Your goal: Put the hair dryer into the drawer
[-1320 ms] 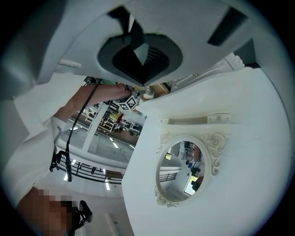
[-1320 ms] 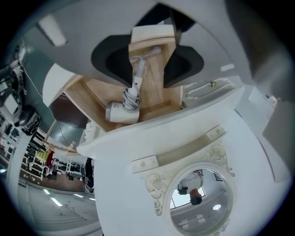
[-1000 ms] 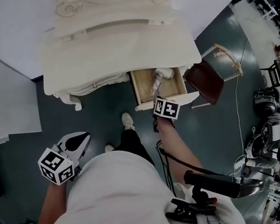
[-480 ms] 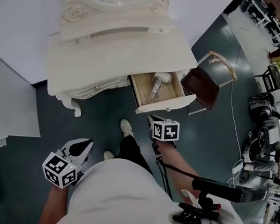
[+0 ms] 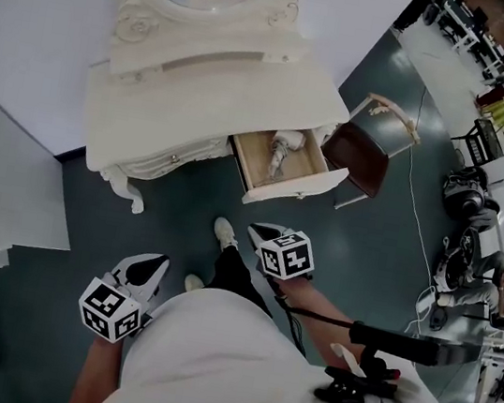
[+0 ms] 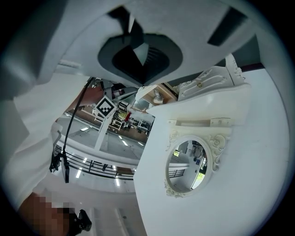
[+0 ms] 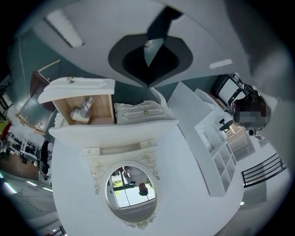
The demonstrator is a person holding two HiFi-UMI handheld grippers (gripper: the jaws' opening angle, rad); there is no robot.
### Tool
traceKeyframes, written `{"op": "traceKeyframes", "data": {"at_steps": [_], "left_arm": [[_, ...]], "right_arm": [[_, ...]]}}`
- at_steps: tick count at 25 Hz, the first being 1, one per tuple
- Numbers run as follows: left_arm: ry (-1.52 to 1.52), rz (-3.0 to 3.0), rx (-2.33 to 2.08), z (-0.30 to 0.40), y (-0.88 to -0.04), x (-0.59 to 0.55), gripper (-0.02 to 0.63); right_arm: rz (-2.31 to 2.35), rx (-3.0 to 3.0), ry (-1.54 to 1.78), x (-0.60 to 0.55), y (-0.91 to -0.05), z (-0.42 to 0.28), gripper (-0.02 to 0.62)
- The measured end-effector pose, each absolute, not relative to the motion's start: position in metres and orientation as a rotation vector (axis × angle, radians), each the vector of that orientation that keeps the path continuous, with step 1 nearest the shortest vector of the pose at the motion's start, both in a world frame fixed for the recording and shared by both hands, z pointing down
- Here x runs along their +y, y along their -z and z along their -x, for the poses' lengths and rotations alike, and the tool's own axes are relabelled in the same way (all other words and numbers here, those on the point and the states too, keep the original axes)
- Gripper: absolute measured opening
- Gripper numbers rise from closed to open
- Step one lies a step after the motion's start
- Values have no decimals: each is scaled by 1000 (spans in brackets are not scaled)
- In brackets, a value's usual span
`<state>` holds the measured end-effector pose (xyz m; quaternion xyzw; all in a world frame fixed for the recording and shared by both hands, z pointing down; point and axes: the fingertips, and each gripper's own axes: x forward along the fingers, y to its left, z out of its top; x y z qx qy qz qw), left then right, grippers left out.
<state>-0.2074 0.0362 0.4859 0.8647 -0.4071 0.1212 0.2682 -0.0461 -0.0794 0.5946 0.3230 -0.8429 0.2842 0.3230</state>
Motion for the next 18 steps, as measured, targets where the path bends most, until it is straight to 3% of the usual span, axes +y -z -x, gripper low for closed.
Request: {"op": "traceKeyframes", "data": {"at_steps": [18], "left_arm": [[-300,-2295,-1164,227,-489,51,0]], "right_arm": [[-620,-2311,-547,-51,-568,101,0]]}}
